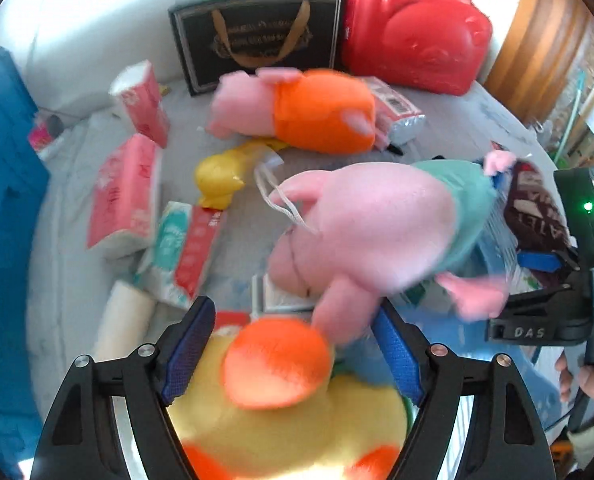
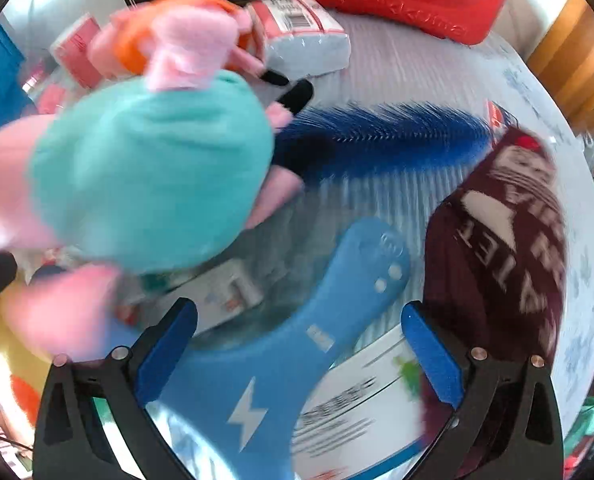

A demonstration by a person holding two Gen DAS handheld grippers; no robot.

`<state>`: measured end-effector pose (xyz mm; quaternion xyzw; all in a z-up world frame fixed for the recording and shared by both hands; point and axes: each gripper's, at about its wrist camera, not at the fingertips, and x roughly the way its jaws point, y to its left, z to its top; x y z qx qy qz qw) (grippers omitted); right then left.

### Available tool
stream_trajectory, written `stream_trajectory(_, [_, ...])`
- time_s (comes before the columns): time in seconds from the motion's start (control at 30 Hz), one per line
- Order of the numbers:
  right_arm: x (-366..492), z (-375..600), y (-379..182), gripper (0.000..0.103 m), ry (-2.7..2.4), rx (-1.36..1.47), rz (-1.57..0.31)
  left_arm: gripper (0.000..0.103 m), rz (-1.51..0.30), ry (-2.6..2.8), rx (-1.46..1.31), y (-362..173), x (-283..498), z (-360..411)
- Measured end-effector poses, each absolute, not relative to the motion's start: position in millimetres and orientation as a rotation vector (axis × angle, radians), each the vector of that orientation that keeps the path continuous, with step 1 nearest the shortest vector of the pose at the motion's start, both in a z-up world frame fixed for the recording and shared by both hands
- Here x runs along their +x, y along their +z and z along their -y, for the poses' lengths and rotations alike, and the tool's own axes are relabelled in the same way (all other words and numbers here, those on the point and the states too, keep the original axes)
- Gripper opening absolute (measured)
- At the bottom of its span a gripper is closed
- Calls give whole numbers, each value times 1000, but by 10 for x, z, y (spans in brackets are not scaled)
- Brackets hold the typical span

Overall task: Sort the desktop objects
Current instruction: 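Grasp the yellow duck plush with left tool while right tool grasps the blue boomerang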

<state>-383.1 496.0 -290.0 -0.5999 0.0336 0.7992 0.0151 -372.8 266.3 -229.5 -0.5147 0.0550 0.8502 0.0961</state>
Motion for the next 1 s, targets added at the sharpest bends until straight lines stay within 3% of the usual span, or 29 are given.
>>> stream_trajectory(0.33, [-3097,-4826,-2253,103,2690,-1600,-143,80,-19,2678,-1488,-1894,-3125,-2145])
stream_trajectory(1.0, [-2430,-4807,-2575,103,2687,-1756,-157,80,9,2666,-1619,-2346,-2687,-2806])
